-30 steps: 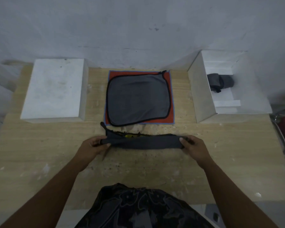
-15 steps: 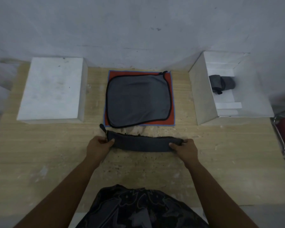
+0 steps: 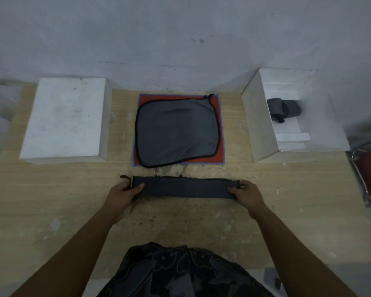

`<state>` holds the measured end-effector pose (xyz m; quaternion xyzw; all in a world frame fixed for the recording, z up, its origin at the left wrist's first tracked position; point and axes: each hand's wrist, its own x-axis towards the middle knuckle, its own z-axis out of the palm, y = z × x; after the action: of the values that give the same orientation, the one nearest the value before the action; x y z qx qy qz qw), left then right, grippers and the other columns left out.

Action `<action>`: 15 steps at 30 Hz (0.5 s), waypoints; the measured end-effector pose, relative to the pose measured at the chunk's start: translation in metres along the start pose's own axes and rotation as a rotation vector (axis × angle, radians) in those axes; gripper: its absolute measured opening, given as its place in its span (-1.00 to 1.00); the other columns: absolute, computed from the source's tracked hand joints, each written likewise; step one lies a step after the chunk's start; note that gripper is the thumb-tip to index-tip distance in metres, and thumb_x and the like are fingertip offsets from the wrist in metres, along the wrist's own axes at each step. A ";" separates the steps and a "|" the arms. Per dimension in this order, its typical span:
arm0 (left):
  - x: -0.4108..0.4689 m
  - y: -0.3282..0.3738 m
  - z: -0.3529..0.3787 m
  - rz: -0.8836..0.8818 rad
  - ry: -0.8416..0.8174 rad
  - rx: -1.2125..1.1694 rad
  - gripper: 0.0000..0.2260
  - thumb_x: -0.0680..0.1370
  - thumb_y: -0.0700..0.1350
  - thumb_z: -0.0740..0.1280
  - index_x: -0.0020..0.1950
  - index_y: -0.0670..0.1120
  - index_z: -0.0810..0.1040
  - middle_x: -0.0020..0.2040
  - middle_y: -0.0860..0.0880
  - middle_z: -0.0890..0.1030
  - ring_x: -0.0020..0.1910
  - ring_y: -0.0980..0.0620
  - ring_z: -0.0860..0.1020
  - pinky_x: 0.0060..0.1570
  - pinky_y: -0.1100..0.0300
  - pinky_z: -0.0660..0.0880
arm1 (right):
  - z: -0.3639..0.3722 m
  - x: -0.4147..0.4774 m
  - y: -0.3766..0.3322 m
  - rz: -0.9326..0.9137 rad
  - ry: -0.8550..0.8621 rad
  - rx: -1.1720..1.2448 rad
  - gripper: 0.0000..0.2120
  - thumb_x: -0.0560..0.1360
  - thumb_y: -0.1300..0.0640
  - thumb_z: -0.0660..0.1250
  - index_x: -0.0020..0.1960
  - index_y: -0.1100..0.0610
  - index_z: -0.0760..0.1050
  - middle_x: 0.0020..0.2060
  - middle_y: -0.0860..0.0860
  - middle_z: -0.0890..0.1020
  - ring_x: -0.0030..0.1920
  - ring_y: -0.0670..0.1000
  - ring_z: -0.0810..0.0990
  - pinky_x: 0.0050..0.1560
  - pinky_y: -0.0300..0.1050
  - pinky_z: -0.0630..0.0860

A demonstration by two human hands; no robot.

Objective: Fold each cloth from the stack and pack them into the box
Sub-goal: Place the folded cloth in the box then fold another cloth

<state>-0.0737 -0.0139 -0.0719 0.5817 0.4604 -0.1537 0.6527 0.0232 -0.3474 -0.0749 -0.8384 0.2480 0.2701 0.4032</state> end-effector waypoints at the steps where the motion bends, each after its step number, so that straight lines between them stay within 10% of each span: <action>1: 0.001 -0.003 -0.002 0.008 0.008 0.014 -0.94 0.50 -0.18 0.41 -0.09 -0.16 0.57 -0.04 -0.13 0.60 -0.05 -0.08 0.57 -0.07 0.08 0.57 | 0.000 -0.001 0.000 -0.017 0.026 -0.084 -0.83 0.41 0.15 0.44 -0.06 0.17 0.50 -0.14 0.14 0.61 -0.13 0.14 0.59 -0.10 0.05 0.57; 7: 0.006 -0.011 -0.006 0.016 -0.002 0.049 -0.88 0.49 -0.15 0.43 -0.06 -0.19 0.60 -0.08 -0.11 0.62 -0.08 -0.06 0.58 -0.09 0.08 0.54 | 0.015 -0.022 -0.015 -0.298 0.138 -0.261 -0.82 0.42 0.16 0.42 -0.17 0.14 0.40 -0.39 -0.08 0.44 -0.33 -0.01 0.45 -0.42 -0.36 0.29; 15: 0.007 -0.015 -0.012 0.051 -0.047 0.072 -0.84 0.49 -0.12 0.42 0.00 -0.18 0.60 -0.03 -0.15 0.63 -0.08 -0.09 0.59 -0.09 0.06 0.55 | 0.062 -0.043 -0.018 -0.396 0.098 -0.229 -0.88 0.44 0.13 0.40 -0.12 0.08 0.46 -0.19 0.01 0.56 -0.20 -0.03 0.50 -0.26 -0.41 0.34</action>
<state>-0.0857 -0.0047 -0.0853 0.6126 0.4241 -0.1673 0.6456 -0.0124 -0.2788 -0.0697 -0.9230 0.0657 0.1712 0.3382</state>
